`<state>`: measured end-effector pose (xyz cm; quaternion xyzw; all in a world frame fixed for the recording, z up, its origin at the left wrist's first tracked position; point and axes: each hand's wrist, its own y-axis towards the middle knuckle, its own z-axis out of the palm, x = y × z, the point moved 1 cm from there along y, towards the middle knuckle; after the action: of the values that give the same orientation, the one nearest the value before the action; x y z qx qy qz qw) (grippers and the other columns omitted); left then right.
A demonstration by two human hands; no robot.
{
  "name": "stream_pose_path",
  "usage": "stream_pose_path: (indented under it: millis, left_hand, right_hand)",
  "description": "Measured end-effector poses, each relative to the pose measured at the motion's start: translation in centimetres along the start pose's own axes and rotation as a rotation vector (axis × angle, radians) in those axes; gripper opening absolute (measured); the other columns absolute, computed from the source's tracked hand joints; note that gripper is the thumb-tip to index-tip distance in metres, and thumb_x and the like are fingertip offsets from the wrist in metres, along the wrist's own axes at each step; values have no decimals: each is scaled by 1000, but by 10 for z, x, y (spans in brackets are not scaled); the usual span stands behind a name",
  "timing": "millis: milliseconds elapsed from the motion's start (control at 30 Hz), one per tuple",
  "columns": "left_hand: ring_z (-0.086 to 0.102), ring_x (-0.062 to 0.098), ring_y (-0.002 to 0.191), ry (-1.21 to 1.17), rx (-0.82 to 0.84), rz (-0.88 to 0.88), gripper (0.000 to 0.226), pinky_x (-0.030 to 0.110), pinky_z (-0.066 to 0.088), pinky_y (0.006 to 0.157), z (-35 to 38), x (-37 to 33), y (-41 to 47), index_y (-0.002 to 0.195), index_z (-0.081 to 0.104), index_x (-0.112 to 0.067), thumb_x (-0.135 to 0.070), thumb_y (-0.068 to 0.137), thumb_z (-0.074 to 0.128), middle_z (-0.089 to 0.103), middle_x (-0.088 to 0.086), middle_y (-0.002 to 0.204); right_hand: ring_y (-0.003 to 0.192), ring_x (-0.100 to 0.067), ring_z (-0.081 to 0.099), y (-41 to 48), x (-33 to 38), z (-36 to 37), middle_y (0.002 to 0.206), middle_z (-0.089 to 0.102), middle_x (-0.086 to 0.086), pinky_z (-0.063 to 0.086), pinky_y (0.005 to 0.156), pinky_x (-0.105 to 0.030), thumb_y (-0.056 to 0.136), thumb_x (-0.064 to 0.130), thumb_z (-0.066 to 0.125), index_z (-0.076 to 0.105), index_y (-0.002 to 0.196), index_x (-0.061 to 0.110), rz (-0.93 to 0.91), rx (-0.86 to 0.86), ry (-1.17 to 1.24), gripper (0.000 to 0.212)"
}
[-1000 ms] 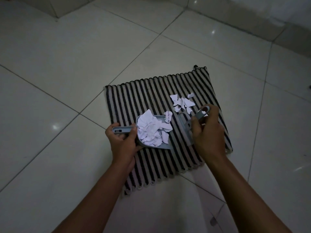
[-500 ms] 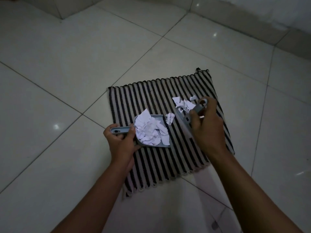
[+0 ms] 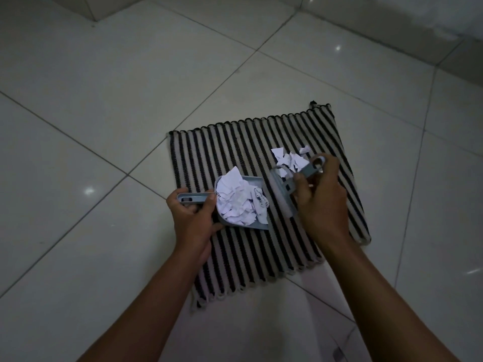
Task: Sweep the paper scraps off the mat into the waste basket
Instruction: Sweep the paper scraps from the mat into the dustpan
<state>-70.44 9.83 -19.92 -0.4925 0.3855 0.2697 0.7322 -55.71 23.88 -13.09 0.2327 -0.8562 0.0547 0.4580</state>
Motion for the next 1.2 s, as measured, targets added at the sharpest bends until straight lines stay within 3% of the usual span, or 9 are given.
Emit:
stream_pose_path:
  millis: [67,167,433,600,700,800,967,1033,1200]
  left_hand:
    - [68,17,90,2,8,0,54,40,61,63,1,3,-3,129,35,-25,-10,91,71,65,3,104]
    - [68,15,89,2,24,-1,52,40,61,64,3,7,-8,126,35,-26,-8,92,70,64,2,103]
    - [69,19,92,-26,41,-1,52,47,62,70,6,6,-9,124,35,-28,-9,91,70,62,5,108]
    - [69,23,97,-24,39,2,51,46,62,68,8,-1,0,124,35,-28,-8,92,70,63,9,112]
    - [69,24,99,-24,41,5,51,46,62,68,10,-3,5,123,35,-29,-9,92,70,63,10,113]
    - [69,23,97,-11,44,10,51,47,62,70,12,-1,6,124,36,-29,-10,91,71,63,10,112]
    - [68,24,99,-10,24,17,50,47,62,71,9,-1,9,123,37,-29,-12,91,71,63,9,111]
    - [68,24,100,-8,14,19,49,44,62,67,7,-1,10,122,37,-29,-11,92,71,65,9,110]
    - [69,25,99,-10,12,16,50,40,61,65,6,0,9,123,37,-29,-10,91,71,66,11,111]
  right_hand:
    - [77,3,63,-10,-3,1,88,59,16,48,58,-10,100,17,57,41,119,21,-4,-29,-16,25]
    - [73,-6,61,-27,-3,12,84,60,7,54,59,-31,100,17,55,41,109,24,-59,3,-38,18]
    - [72,7,63,0,-2,-16,91,62,10,48,53,-9,99,21,58,41,120,21,3,-84,26,27]
    - [86,-17,67,42,-8,-33,109,64,-6,57,64,-26,101,24,54,36,127,25,-12,-82,-77,32]
    - [84,-19,67,63,-10,-30,107,66,-7,60,68,-35,102,20,53,37,126,26,-41,-89,-117,30]
    - [75,-11,61,69,-10,-18,99,57,4,62,67,-43,102,19,52,37,124,27,-54,74,-202,28]
    - [74,-11,62,44,-8,-6,95,61,4,50,53,-27,100,13,54,36,127,32,-177,301,-323,37]
    - [74,-8,66,35,-10,-10,94,66,6,57,54,-29,100,17,56,34,122,39,-162,347,-259,37]
    - [80,-4,66,58,-11,-24,104,62,6,53,55,-16,101,20,55,35,123,31,-120,156,-155,32]
